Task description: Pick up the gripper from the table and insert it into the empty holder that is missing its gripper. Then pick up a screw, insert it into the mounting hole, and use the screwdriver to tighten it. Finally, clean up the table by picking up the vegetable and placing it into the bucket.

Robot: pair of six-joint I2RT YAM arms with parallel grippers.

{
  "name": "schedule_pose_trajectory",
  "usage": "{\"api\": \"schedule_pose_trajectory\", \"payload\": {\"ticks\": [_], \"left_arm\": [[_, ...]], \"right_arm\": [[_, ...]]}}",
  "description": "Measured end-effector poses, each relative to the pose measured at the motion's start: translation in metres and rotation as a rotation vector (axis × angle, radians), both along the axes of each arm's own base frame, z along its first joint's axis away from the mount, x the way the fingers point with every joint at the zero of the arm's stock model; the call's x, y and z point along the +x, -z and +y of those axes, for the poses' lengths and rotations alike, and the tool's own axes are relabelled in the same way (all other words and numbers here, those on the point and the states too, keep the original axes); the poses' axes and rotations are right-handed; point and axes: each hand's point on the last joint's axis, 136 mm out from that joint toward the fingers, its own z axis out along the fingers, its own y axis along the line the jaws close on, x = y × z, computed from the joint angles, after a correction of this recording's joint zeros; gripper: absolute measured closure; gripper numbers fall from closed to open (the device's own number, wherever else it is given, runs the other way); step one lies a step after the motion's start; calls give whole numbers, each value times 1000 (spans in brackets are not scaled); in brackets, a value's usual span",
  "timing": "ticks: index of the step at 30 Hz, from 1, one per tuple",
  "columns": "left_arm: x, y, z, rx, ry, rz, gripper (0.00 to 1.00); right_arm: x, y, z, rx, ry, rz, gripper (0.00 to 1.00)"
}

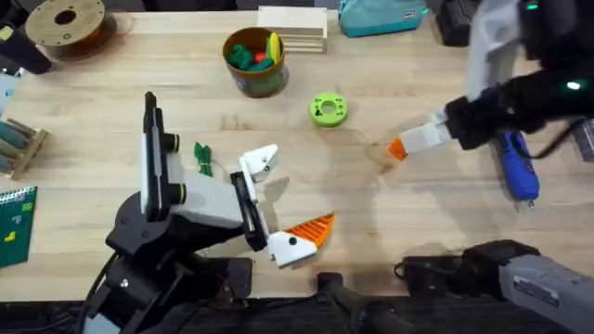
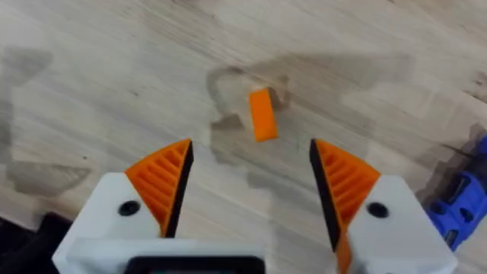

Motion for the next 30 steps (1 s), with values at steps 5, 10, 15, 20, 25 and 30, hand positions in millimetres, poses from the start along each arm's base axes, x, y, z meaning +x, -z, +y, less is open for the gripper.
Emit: {"api": "schedule_pose_trajectory", "payload": {"ticks": [5, 10, 15, 20, 25, 30], "left_arm": [[0, 0, 0, 0, 1, 0, 13], [0, 0, 0, 0, 1, 1, 14], [0, 0, 0, 0, 1, 0, 14], [0, 0, 0, 0, 1, 0, 14], [0, 0, 0, 0, 1, 1, 14], [0, 0, 0, 0, 1, 1, 14]], "right_arm": [[13, 24, -1, -52, -52, 62, 104], [16, 53, -1, -85, -105, 169, 118], [15, 70, 0, -99, -129, 233, 202], [17, 72, 0, -104, -137, 232, 441], [18, 72, 0, -108, -137, 228, 713], [14, 65, -1, -110, -137, 220, 982]]}}
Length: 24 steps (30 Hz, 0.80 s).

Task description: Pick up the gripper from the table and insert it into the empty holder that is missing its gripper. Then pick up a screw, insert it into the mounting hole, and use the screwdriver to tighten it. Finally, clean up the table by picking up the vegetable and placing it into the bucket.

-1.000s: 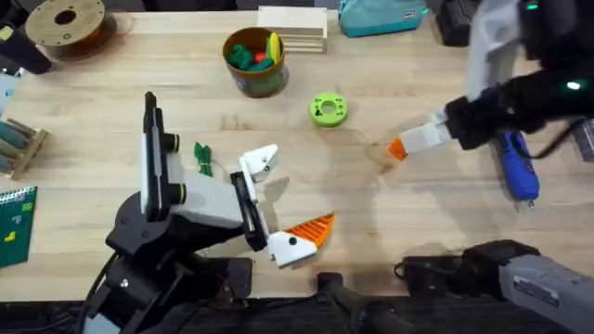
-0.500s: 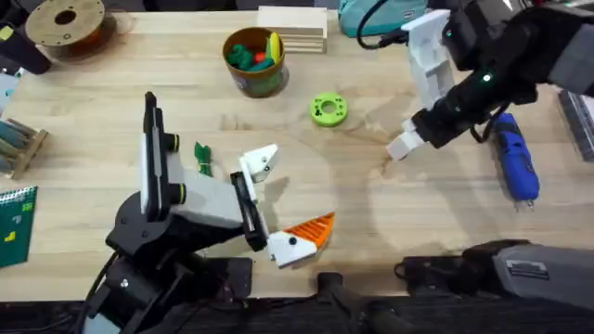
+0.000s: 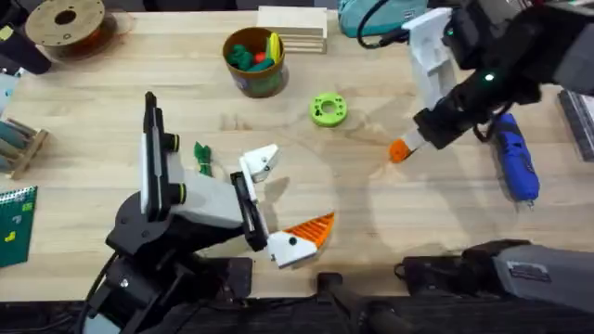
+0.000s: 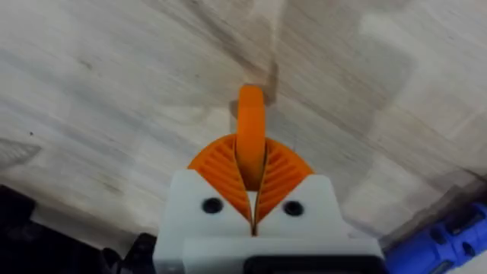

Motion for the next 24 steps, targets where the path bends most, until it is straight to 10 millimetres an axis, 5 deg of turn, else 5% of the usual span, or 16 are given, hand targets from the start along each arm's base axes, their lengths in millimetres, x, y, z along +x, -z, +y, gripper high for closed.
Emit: {"api": "schedule_pose_trajectory", "payload": {"ticks": [6, 11, 16, 18, 24], "left_arm": [[0, 0, 0, 0, 0, 0, 14], [0, 0, 0, 0, 0, 0, 13], [0, 0, 0, 0, 0, 0, 14], [0, 0, 0, 0, 0, 1, 13], [0, 0, 0, 0, 0, 1, 14]], "right_arm": [[-16, -53, 4, 79, -1, -151, 983], [-29, -91, 23, 323, 18, -259, 984], [-30, -87, 68, 703, 26, -193, 984], [-38, -72, 101, 961, 68, -23, 984], [-61, -67, 136, 1185, 104, 298, 984]]}}
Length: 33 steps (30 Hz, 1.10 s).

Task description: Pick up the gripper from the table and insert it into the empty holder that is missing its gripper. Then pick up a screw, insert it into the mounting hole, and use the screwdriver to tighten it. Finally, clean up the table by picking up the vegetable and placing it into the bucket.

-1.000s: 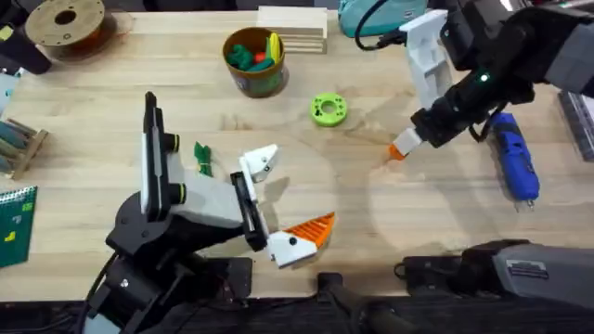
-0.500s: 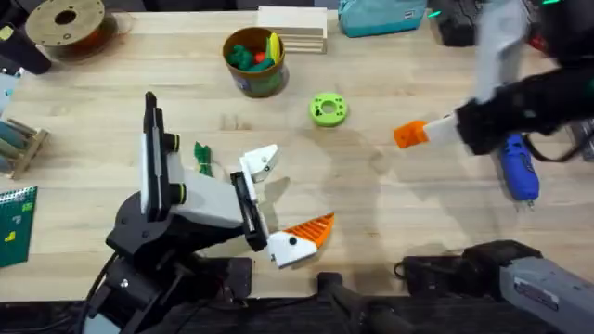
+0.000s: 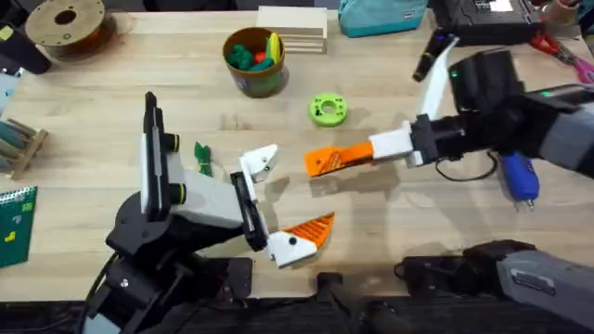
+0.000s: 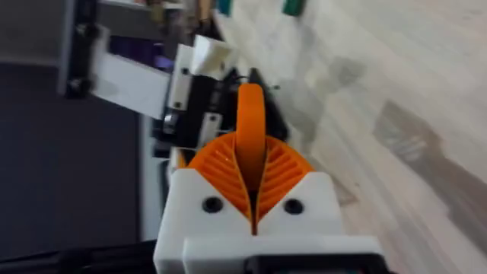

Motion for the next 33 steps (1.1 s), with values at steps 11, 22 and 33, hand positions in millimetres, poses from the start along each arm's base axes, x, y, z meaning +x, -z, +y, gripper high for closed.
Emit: {"api": "schedule_pose_trajectory", "payload": {"ticks": [11, 22, 33], "left_arm": [[0, 0, 0, 0, 0, 0, 14], [0, 0, 0, -1, 0, 3, 14], [0, 0, 0, -3, -2, 9, 14]], "right_arm": [[3, -8, 19, 110, -51, 219, 984], [2, -8, 52, 108, -134, 317, 985], [7, -5, 57, 69, -93, 393, 985]]}}
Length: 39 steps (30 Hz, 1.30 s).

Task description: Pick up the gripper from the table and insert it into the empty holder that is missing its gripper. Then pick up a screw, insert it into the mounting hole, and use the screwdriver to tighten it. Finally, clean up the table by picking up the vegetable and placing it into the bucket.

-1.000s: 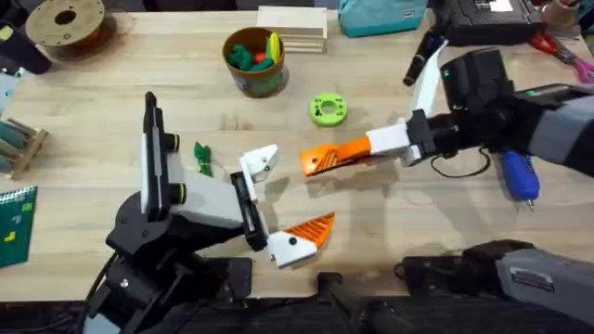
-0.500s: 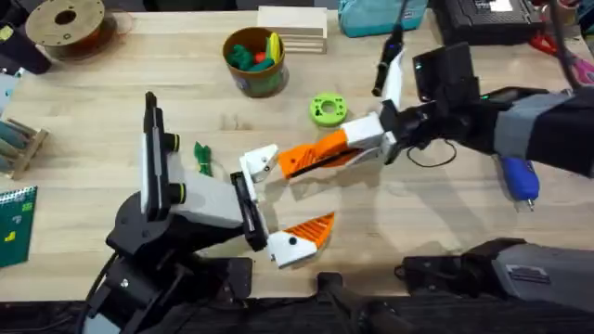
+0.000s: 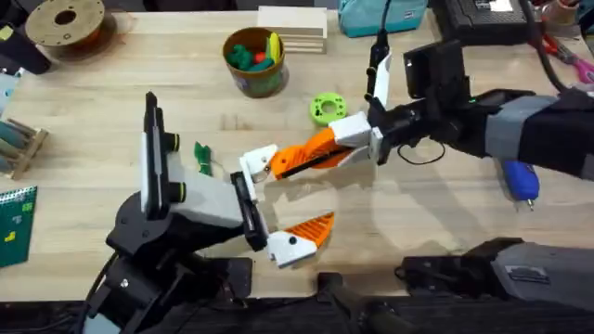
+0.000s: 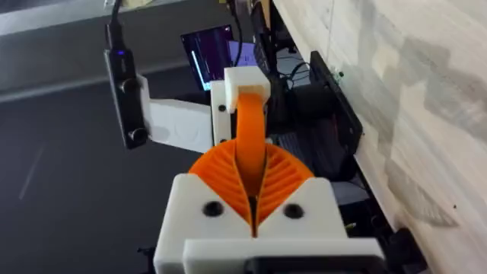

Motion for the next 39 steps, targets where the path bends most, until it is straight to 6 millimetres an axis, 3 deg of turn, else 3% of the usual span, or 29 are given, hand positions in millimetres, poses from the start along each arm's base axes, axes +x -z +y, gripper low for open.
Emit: {"api": "schedule_pose_trajectory", "payload": {"ticks": [17, 39], "left_arm": [[9, 0, 4, -9, -55, 28, 13], [16, 1, 7, -19, -99, 59, 13]], "right_arm": [[7, 10, 39, 5, -34, -19, 986], [14, 13, 48, -20, 2, 11, 986]]}}
